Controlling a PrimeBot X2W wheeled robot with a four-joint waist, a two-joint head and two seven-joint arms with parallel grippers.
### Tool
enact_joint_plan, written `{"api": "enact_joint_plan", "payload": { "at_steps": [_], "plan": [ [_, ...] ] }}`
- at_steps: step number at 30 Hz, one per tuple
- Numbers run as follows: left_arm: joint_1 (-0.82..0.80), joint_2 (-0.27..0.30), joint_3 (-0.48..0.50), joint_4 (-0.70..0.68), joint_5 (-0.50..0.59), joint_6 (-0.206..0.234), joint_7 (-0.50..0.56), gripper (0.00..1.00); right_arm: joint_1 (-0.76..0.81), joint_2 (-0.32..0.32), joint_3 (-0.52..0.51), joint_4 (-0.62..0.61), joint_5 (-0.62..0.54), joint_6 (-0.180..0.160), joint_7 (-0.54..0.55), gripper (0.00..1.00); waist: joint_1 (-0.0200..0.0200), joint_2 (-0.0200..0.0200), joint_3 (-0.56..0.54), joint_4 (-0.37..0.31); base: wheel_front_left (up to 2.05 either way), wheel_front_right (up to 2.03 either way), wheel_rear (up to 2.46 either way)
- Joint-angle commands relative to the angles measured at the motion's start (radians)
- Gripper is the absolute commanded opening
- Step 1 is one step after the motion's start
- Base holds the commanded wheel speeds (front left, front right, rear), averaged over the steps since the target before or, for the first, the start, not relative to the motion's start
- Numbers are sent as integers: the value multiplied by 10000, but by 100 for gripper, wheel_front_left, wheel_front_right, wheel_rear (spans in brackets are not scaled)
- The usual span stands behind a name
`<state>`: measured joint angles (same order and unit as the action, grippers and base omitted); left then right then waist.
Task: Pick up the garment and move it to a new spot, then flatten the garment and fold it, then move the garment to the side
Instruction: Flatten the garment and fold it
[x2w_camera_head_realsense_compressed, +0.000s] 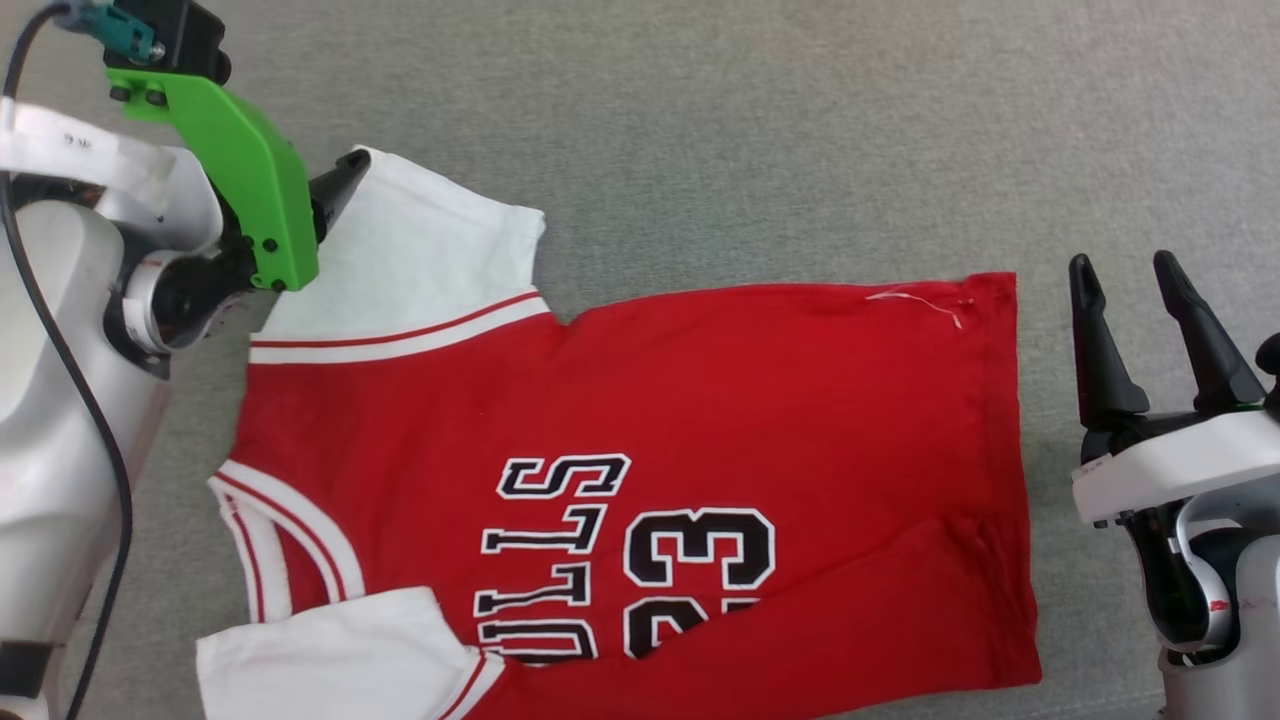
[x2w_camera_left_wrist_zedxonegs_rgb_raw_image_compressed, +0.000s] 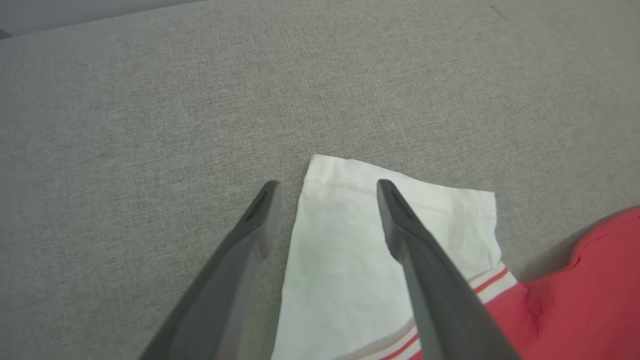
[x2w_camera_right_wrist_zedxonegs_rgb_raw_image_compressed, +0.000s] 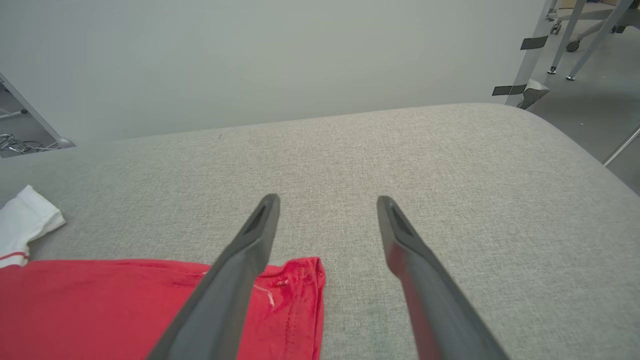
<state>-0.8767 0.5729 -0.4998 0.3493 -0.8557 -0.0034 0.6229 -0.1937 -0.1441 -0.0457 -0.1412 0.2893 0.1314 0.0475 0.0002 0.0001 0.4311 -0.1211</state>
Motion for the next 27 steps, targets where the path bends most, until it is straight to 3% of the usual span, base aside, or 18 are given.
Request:
{"api": "enact_joint_plan", "payload": {
  "at_steps": [1, 14, 15, 16, 17, 22, 27],
  "plan": [
    [-274, 116, -66, 182, -91, -93, 262, 100, -221, 22, 60, 74, 98, -7, -122, 100, -2, -1, 509, -542, 0, 0, 0],
    [-474, 191, -763, 1691, -326, 37, 2460, 100, -386, 14, 138, 497, 339, -7, -390, 100, -2, -1, 895, -838, 0, 0, 0],
    [-397, 143, -853, 1771, -424, 40, 2773, 84, -406, -9, 152, 512, 367, -7, -373, 100, -2, -1, 896, -833, 0, 0, 0],
    [-354, 89, -874, 1797, -514, 41, 2914, 36, -424, -36, 170, 522, 395, -7, -349, 100, -2, -1, 897, -827, 0, 0, 0],
    [-298, -3, -855, 1820, -652, 41, 3006, 0, -455, -69, 208, 533, 480, -7, -304, 100, -2, -1, 895, -820, 0, 0, 0],
    [-277, -152, -827, 1847, -784, 78, 2999, 0, -645, -452, 412, 742, 875, -7, 204, 100, -2, -1, 837, -771, 0, 0, 0],
    [-565, -194, -819, 1786, -593, 23, 2611, 0, -965, -1136, 854, 1262, 1766, -7, 1468, 100, -2, -1, 627, -633, 0, 0, 0]
  ]
}}
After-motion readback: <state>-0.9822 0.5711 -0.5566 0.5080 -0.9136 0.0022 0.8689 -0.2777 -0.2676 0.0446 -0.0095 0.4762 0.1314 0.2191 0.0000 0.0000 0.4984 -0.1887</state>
